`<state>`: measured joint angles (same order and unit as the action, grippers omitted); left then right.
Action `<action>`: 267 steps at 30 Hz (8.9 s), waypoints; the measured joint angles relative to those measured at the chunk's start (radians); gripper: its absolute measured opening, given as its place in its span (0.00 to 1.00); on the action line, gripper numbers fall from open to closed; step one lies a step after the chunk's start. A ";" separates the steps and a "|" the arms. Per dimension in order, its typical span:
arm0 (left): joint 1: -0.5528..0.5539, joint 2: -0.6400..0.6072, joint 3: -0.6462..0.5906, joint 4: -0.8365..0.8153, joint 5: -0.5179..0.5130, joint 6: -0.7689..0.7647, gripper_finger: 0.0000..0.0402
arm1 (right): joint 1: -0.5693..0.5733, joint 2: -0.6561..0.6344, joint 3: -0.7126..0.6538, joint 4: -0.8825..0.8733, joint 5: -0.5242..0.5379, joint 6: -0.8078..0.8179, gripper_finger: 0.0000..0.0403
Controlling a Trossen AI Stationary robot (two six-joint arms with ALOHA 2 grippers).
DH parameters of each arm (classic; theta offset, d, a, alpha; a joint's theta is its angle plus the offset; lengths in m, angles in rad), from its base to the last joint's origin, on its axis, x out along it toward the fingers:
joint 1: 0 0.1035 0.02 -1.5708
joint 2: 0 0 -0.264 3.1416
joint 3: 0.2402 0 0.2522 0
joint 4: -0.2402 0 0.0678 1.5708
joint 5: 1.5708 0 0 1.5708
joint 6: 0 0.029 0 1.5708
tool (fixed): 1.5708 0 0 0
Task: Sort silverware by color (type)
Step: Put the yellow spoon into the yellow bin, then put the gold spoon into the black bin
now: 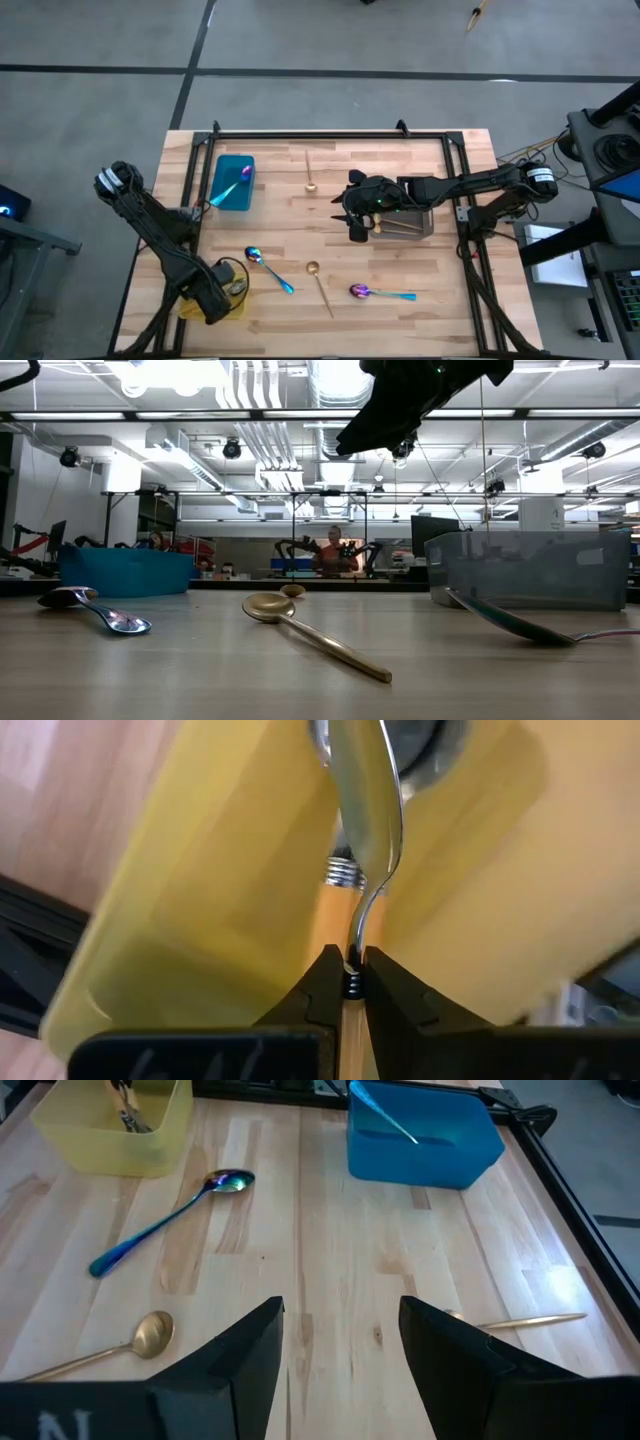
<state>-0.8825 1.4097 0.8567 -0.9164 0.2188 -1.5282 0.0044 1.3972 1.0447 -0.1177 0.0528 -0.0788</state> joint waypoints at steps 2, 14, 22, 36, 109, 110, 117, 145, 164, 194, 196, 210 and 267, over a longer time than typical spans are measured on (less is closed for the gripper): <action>0.000 0.000 0.017 0.003 -0.002 0.002 0.03 | 0.000 0.000 0.000 0.000 0.000 0.000 0.48; 0.001 0.022 0.050 -0.025 -0.098 0.028 0.02 | 0.000 0.000 0.000 0.004 0.000 0.000 0.48; 0.001 0.102 0.050 -0.017 -0.097 0.112 0.14 | 0.000 0.000 0.000 0.004 0.000 0.000 0.48; 0.001 0.115 0.120 -0.059 -0.097 0.171 0.20 | 0.000 0.000 0.000 0.003 0.001 0.019 0.48; 0.887 -0.540 -0.009 0.531 -0.813 1.745 0.19 | -0.293 0.632 0.765 -0.421 0.175 -0.635 0.48; 0.887 -0.537 -0.009 0.533 -0.813 1.745 0.19 | -0.298 0.653 0.789 -0.421 0.174 -0.639 0.48; 0.887 -0.533 -0.009 0.533 -0.813 1.745 0.19 | -0.333 0.825 0.968 -0.444 0.176 -0.513 0.48; 0.887 -0.533 -0.009 0.513 -0.814 1.729 0.19 | -0.431 0.937 1.032 -0.490 -0.154 -0.320 0.08; 0.887 -0.530 -0.011 0.509 -0.813 1.711 0.19 | -0.463 0.984 1.009 -0.423 -0.156 -0.207 0.02; 0.887 -0.529 -0.014 0.504 -0.813 1.703 0.19 | -0.527 0.937 1.012 -0.941 -0.151 -0.052 0.02; 0.887 -0.529 -0.014 0.504 -0.813 1.703 0.19 | -0.520 0.934 1.011 -0.947 -0.145 -0.083 0.02; 0.887 -0.529 -0.017 0.462 -0.812 1.670 0.19 | -0.441 0.880 1.006 -0.830 -0.251 -0.415 0.02; 0.887 -0.526 -0.035 0.434 -0.812 1.688 0.19 | -0.430 0.872 0.892 -0.666 -0.180 -0.515 0.02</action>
<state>0.0046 0.8833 0.8219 -0.4827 -0.5930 0.1596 -0.4259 2.2692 1.9368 -0.7835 -0.1270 -0.5938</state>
